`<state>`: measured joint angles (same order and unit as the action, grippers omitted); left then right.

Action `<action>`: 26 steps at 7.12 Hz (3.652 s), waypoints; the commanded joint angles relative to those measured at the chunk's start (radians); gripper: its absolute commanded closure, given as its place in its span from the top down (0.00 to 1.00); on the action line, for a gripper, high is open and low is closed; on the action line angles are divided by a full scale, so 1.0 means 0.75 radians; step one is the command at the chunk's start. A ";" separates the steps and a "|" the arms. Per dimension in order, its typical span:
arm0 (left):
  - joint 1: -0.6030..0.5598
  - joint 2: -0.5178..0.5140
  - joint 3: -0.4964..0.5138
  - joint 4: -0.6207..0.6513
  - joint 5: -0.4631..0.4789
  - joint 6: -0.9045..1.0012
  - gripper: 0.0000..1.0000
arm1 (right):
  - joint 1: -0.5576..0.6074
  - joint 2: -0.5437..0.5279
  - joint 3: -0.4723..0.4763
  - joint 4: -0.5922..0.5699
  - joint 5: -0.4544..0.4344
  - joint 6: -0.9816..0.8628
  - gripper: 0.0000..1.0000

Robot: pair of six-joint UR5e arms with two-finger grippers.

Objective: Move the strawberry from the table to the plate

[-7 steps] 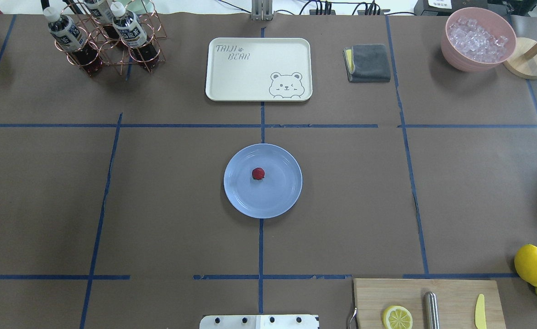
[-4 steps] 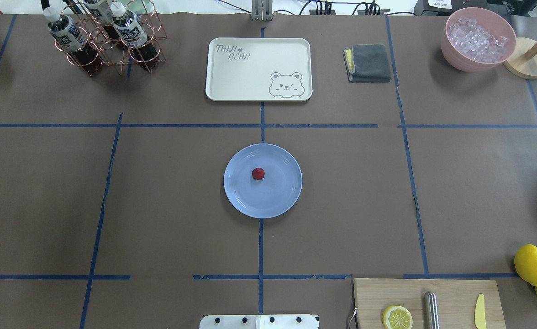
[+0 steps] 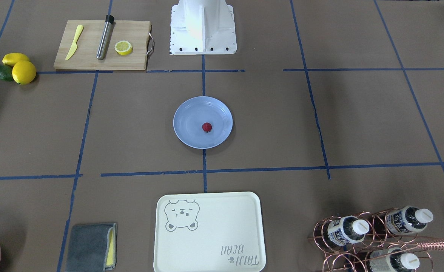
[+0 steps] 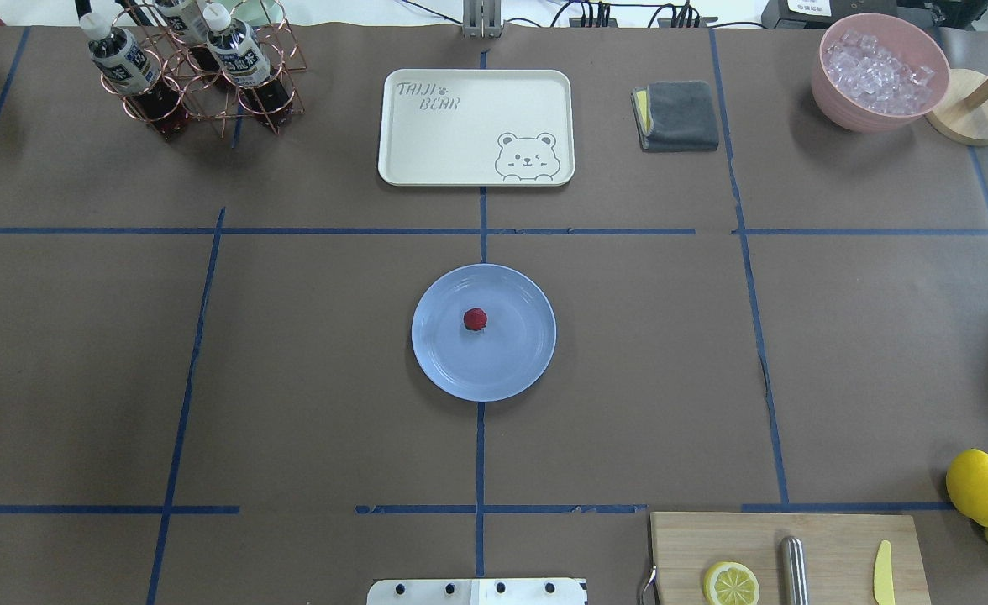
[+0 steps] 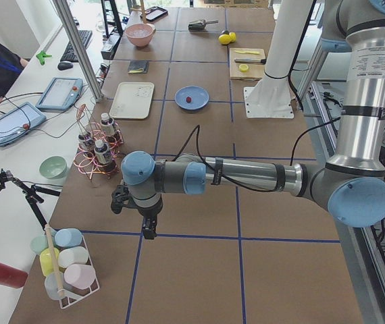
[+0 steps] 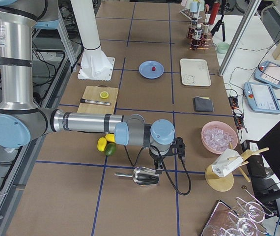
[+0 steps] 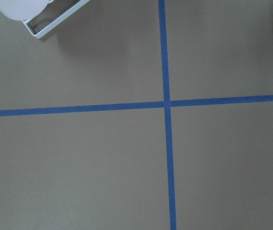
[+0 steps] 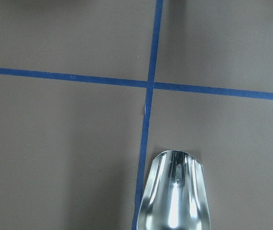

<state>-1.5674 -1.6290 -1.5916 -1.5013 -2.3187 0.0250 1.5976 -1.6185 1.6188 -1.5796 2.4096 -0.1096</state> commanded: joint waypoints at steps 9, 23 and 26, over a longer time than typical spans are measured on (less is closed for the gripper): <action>0.002 0.000 0.011 -0.005 0.001 0.001 1.00 | -0.001 -0.008 0.022 0.087 -0.004 0.230 1.00; 0.002 0.002 0.009 -0.009 -0.001 0.012 1.00 | -0.001 -0.006 0.036 0.087 -0.004 0.234 1.00; 0.002 0.002 0.013 -0.009 -0.005 0.012 1.00 | -0.001 -0.004 0.034 0.087 -0.004 0.234 1.00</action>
<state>-1.5662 -1.6286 -1.5823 -1.5079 -2.3211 0.0337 1.5969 -1.6220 1.6455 -1.5140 2.4068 0.0660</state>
